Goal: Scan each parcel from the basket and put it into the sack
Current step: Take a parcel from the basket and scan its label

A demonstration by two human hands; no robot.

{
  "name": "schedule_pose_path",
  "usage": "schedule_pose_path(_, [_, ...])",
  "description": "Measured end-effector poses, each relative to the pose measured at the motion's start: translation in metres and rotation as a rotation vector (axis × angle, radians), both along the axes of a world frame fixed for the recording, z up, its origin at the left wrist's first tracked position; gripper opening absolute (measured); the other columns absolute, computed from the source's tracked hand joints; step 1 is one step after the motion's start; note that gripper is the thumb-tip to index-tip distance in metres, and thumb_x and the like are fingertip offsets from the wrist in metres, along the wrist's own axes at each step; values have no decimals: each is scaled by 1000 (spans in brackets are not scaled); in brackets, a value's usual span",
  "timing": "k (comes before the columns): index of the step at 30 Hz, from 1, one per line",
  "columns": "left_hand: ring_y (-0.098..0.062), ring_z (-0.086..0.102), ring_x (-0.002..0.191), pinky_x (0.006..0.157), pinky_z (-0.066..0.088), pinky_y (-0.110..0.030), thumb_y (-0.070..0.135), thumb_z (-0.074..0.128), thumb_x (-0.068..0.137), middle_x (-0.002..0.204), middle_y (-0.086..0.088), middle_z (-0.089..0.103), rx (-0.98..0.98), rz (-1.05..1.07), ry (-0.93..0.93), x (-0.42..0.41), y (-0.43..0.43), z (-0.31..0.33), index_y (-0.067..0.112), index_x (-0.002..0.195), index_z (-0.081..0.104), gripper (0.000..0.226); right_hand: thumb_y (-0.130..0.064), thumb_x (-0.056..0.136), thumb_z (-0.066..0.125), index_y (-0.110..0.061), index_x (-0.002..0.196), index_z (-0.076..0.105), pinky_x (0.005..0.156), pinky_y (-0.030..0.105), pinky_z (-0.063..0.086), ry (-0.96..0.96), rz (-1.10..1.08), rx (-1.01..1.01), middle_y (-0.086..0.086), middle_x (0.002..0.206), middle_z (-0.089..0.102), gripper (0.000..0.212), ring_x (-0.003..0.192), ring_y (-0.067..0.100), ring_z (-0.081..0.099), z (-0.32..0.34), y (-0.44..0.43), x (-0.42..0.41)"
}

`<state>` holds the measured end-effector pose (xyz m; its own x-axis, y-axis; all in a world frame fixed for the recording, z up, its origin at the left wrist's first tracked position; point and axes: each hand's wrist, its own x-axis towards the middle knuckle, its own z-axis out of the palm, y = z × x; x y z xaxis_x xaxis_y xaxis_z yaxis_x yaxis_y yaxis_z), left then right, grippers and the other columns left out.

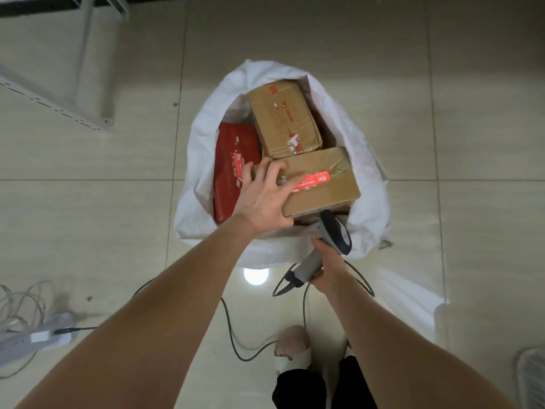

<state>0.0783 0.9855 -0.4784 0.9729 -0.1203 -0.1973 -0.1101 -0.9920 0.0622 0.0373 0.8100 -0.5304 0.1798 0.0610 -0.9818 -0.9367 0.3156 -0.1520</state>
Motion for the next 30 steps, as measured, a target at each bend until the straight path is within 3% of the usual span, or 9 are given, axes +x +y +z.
schedule_pose_path(3, [-35, 20, 138, 113, 12, -57, 58, 68, 70, 148, -14, 22, 32, -10, 82, 10, -5, -6, 37, 149, 22, 93, -17, 86, 72, -9, 111, 60, 103, 58, 42, -89, -8, -74, 9, 109, 61, 29, 111, 34, 55, -11, 3, -1])
schedule_pose_path(6, [-37, 7, 141, 115, 8, -60, 57, 67, 75, 154, -16, 3, 100, -16, 174, 13, -14, -10, 41, 150, 5, 99, -14, 86, 70, -3, 123, 57, 100, 53, 46, -93, -33, -122, 12, 111, 62, 42, 101, 31, 59, -5, -1, 4])
schedule_pose_path(11, [-38, -2, 144, 114, 8, -63, 51, 69, 77, 156, -14, -9, 89, 72, 304, 4, -27, 3, 43, 148, -4, 102, -13, 85, 67, -8, 115, 57, 65, 34, 48, -74, -79, -71, 6, 93, 61, 32, 81, 21, 59, 41, -19, 4])
schedule_pose_path(15, [-38, 1, 143, 113, 14, -62, 46, 74, 76, 154, -13, -8, 79, 225, 391, -11, -40, 20, 43, 146, -5, 106, -11, 85, 63, -6, 115, 59, 62, 31, 49, -95, -127, -21, 7, 91, 59, 31, 81, 22, 59, 76, -30, 9])
schedule_pose_path(17, [-40, -1, 144, 112, 16, -64, 34, 72, 80, 154, -14, -11, 150, 239, 465, -20, -52, 26, 41, 147, -7, 104, -13, 83, 66, -8, 115, 62, 71, 35, 52, -109, -112, -11, 8, 97, 61, 32, 88, 22, 60, 89, -34, 14])
schedule_pose_path(20, [-42, 11, 141, 110, 24, -60, 20, 67, 83, 150, -15, 3, 140, 258, 602, -12, -67, 42, 39, 148, 9, 89, -11, 84, 66, -11, 101, 68, 80, 34, 51, -146, -100, -9, 6, 94, 64, 17, 87, 19, 59, 101, -41, 23])
schedule_pose_path(23, [-33, 37, 127, 101, 41, -45, 28, 63, 86, 143, -9, 18, 31, 227, 545, 0, -69, 53, 39, 143, 27, 69, -8, 84, 65, -12, 89, 66, 81, 35, 51, -169, -126, -17, 5, 86, 63, 6, 82, 18, 59, 111, -49, 26])
schedule_pose_path(27, [-31, 37, 127, 98, 45, -43, 19, 58, 87, 151, 1, 6, -47, 120, 567, -17, -70, 41, 51, 138, 35, 65, -6, 84, 64, -10, 87, 66, 82, 37, 52, -180, -139, 14, 7, 84, 62, 5, 80, 20, 59, 119, -55, 26])
schedule_pose_path(30, [-28, 43, 119, 89, 47, -39, 20, 49, 92, 145, -2, 18, 7, 161, 729, -15, -81, 46, 43, 141, 37, 55, -6, 84, 64, -10, 88, 68, 82, 36, 53, -182, -135, 20, 6, 88, 63, 7, 81, 19, 59, 120, -58, 24])
